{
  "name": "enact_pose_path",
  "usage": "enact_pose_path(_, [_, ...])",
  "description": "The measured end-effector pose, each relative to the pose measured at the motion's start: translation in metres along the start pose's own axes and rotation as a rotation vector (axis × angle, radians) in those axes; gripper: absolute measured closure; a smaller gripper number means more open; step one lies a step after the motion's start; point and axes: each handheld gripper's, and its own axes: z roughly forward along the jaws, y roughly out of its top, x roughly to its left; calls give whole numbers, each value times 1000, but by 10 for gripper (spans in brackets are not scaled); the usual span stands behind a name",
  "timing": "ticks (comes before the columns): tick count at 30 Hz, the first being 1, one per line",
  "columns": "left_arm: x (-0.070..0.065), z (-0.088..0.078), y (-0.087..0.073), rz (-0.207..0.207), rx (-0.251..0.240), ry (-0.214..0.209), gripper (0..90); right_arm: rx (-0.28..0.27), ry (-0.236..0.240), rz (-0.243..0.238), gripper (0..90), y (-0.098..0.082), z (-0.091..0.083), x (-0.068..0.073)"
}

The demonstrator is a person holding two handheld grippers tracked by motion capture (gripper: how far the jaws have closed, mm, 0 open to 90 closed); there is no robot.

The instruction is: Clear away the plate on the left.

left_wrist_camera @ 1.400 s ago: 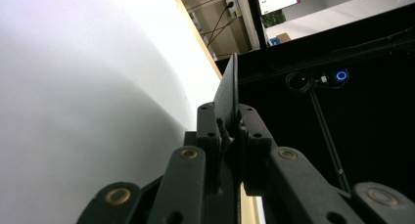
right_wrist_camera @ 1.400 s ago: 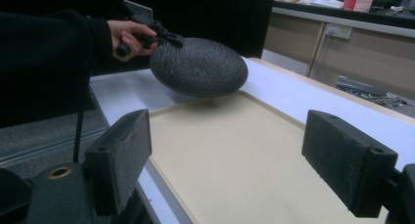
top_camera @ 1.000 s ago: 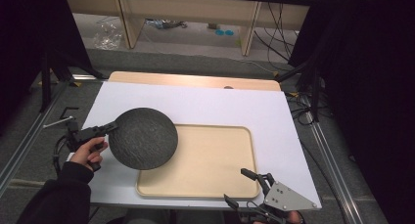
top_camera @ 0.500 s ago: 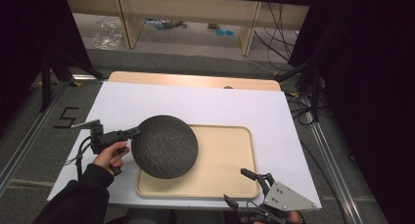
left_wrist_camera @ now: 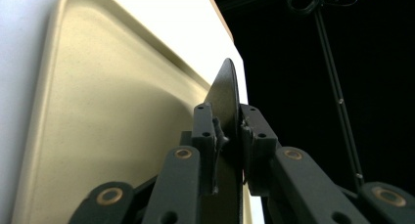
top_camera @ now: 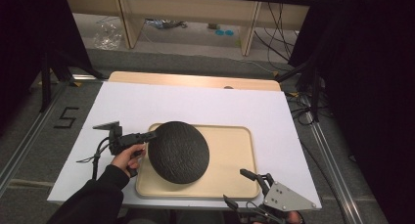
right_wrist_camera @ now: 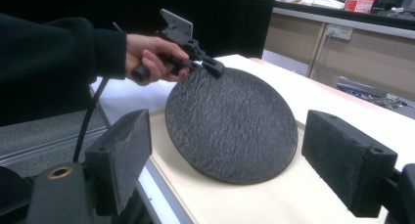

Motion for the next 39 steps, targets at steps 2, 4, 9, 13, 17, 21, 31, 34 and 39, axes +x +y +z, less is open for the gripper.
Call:
enact_pose_path(2, [-3, -1, -1, 2, 13, 21, 790, 1, 2, 6, 198, 0, 0, 0])
enact_pose_path(4, [-4, -2, -2, 13, 11, 23, 790, 9, -2, 0, 198, 0, 0, 0])
enact_pose_path(9, [2, 2, -8, -12, -1, 46, 801, -3, 16, 2, 198, 0, 2, 1])
enact_pose_path(13, [9, 10, -15, 12, 29, 67, 817, 0, 0, 0, 198, 1, 1, 2])
enact_pose_path(17, [4, 18, -20, 0, 37, 58, 811, 20, 6, 4, 198, 1, -1, 1])
enact_pose_path(21, [3, 22, -23, 44, 62, 73, 803, -4, 20, 2, 199, 0, 2, 1])
enact_pose_path(31, [2, 29, -26, 87, 72, 118, 753, 5, 17, -3, 200, 0, 1, 1])
enact_pose_path(34, [3, 34, -29, 74, 88, 116, 739, 15, 14, -6, 200, 1, 1, 1])
enact_pose_path(39, [4, 41, -32, 71, 110, 107, 727, -5, 23, -3, 201, 0, 2, 1])
